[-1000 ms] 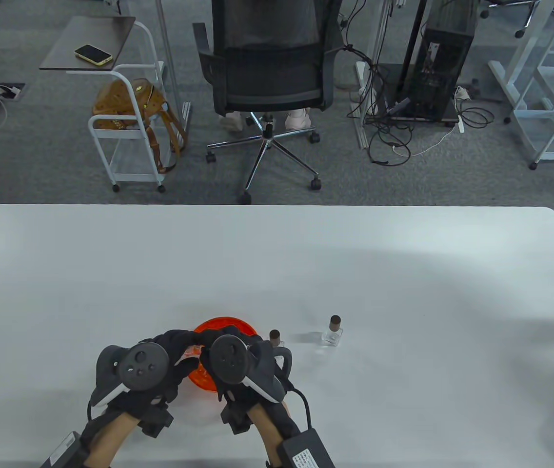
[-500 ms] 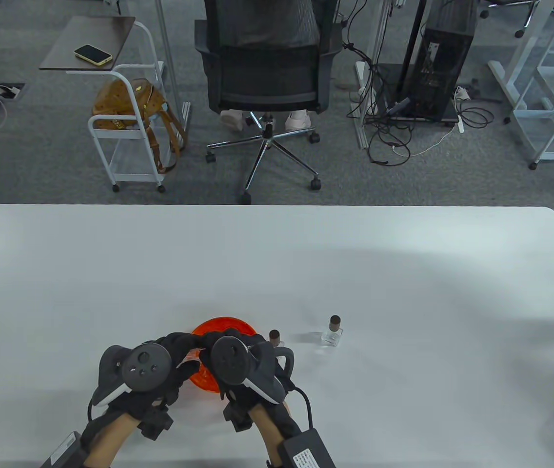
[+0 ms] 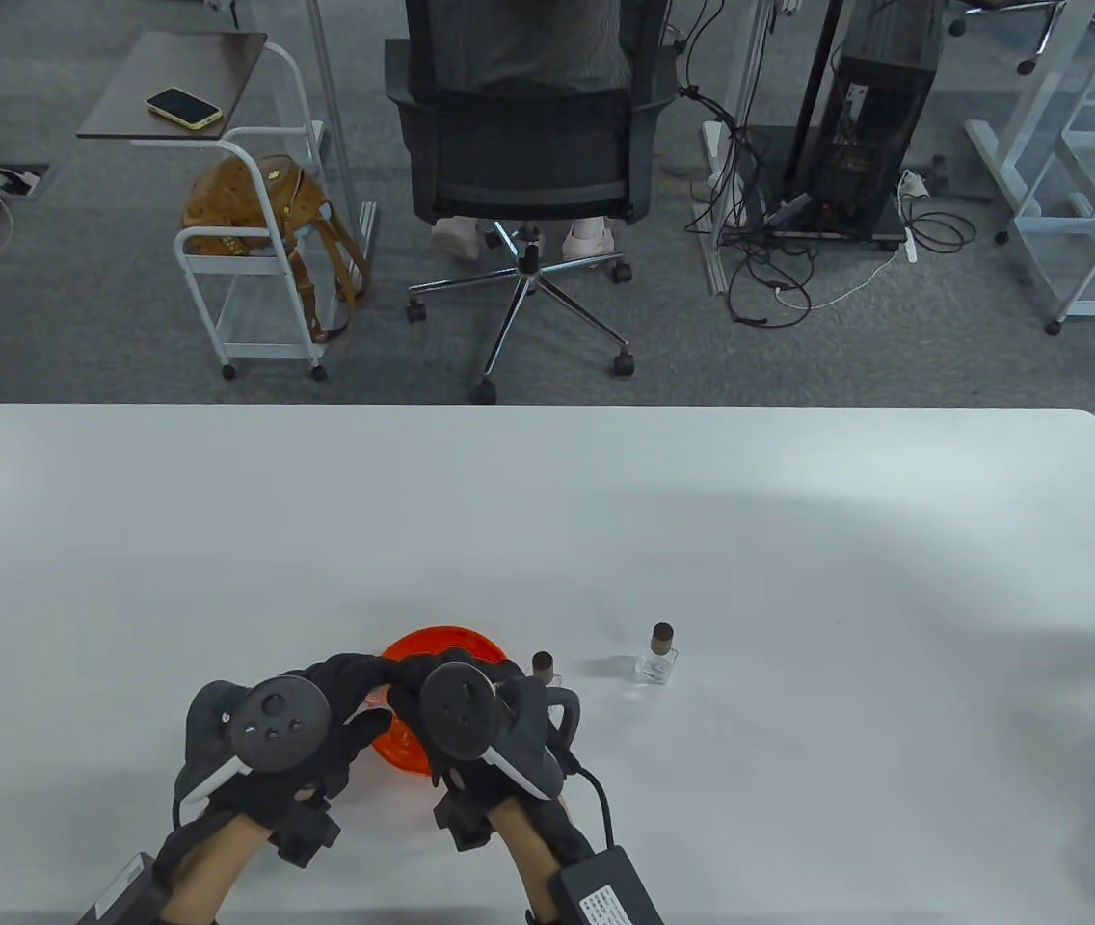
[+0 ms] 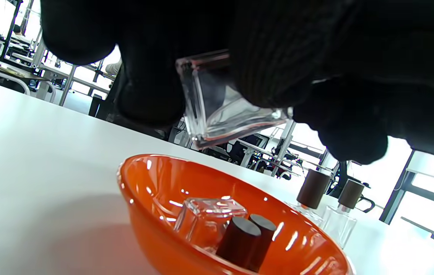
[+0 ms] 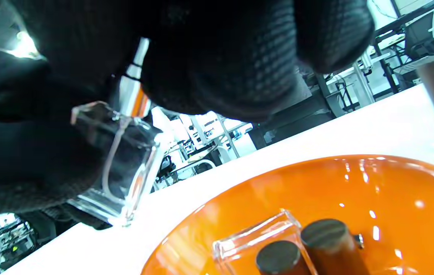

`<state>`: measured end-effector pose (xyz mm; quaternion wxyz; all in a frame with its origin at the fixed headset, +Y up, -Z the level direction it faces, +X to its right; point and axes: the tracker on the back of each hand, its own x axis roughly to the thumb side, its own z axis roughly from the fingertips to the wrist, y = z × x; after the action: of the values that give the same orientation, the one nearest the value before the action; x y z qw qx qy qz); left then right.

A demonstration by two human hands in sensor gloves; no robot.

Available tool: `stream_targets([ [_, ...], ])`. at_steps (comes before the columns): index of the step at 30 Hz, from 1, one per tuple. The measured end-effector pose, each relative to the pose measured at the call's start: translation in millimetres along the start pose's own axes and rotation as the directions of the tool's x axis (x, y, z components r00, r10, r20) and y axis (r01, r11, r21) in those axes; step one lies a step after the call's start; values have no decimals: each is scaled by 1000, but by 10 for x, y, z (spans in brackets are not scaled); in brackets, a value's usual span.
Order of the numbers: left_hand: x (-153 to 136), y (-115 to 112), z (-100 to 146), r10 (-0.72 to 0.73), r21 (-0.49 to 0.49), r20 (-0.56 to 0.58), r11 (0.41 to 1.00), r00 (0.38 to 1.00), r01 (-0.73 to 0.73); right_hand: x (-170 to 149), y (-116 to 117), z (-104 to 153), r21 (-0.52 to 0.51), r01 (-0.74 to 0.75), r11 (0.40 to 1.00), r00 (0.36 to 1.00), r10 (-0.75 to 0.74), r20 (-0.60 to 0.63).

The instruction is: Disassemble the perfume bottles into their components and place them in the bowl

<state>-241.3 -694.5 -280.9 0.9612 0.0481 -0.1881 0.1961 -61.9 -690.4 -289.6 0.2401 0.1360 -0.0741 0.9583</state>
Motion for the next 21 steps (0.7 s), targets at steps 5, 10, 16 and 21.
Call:
stream_targets([
  [5,-12,1,-5,9,5,-3,1000,1000,-9,-9,17,-4,13,-1,1000,1000,1,-10],
  [10,-78,36,-21,13,19,-56,1000,998,-12,-76,-151,-9,-71,18,997,1000,-19,-12],
  [16,-277,107,-27,56,59,-162,997,985,-47,-208,-330,-21,-200,-197,960,977,177,-114],
  [21,-298,72,-43,49,27,-169,999,984,-45,-119,30,-136,-52,-479,876,875,472,-108],
])
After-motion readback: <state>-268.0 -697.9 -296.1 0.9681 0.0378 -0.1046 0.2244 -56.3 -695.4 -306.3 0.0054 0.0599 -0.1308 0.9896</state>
